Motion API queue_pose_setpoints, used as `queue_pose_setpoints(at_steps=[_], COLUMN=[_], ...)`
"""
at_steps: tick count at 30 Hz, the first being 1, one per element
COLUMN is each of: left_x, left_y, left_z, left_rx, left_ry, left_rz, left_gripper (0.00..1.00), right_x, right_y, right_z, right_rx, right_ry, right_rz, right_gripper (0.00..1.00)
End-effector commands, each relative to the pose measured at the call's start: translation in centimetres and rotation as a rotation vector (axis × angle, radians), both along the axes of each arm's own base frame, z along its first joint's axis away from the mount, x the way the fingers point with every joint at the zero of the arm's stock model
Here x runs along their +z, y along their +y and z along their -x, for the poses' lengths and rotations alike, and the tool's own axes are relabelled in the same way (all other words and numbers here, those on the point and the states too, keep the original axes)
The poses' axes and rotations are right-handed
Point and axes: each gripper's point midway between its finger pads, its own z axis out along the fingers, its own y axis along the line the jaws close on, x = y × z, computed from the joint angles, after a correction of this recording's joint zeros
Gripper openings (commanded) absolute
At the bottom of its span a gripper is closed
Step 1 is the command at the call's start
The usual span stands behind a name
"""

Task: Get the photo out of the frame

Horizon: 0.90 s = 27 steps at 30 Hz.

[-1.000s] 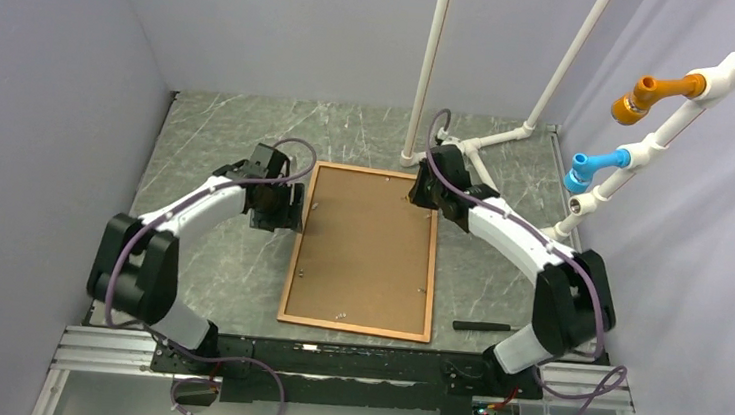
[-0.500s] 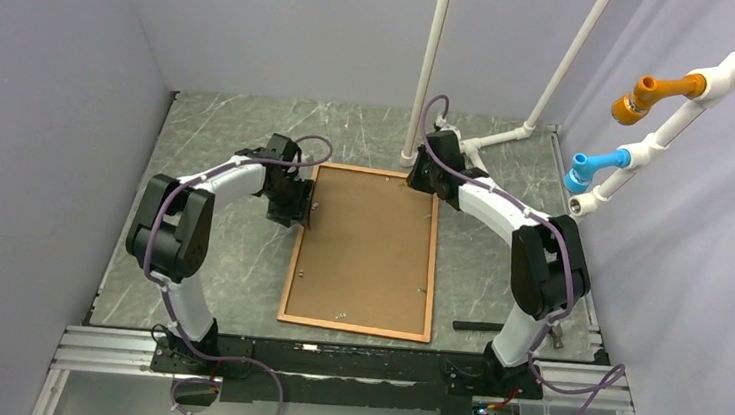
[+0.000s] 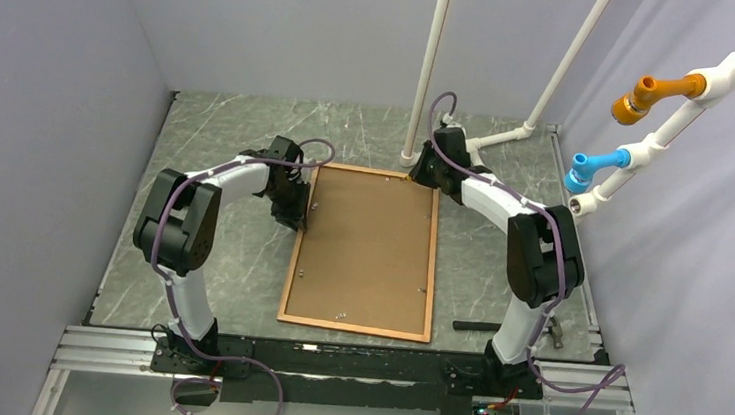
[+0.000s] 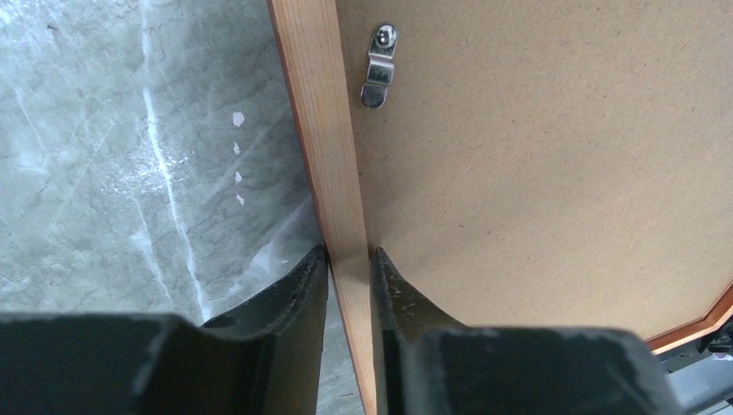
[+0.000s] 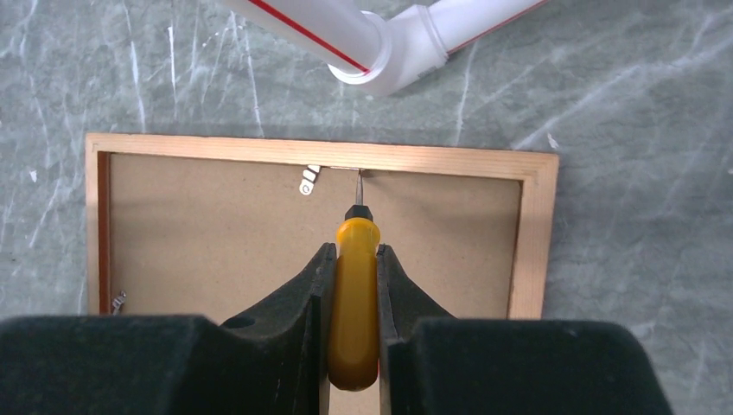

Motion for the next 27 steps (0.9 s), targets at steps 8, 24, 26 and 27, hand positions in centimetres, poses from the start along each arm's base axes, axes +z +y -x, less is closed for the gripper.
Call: queue_pose_setpoints(at_steps=[8,24,26,27], left_x=[0.9,0.9,0.9,0.9], left_y=[-0.7,-0.6,-0.5,-0.6], left_z=[-1.0,-1.0,-0.9,-0.9], left_rx=[-0.041,-0.048,-0.047,-0.049], left_ry=[-0.030,-0.032,-0.031,-0.031], left_rz=[0.031,0.023,0.021,0.020], left_gripper=[0.12,0.02,0.02,0.02], right_x=[0.8,1.4,0.5,0.2], right_y=[3.5,4.1,3.7,3.6], right_z=[-1.3,-1.1,-1.3,-1.5], right_rx=[0.098,0.089,0.062,0.058], right_ry=[-0.035,-0.078,-0.045,-0.042], right_rz=[-0.119,-0.071,-0.042,-0.041], right_gripper=[0.00,0.00,0.00,0.00])
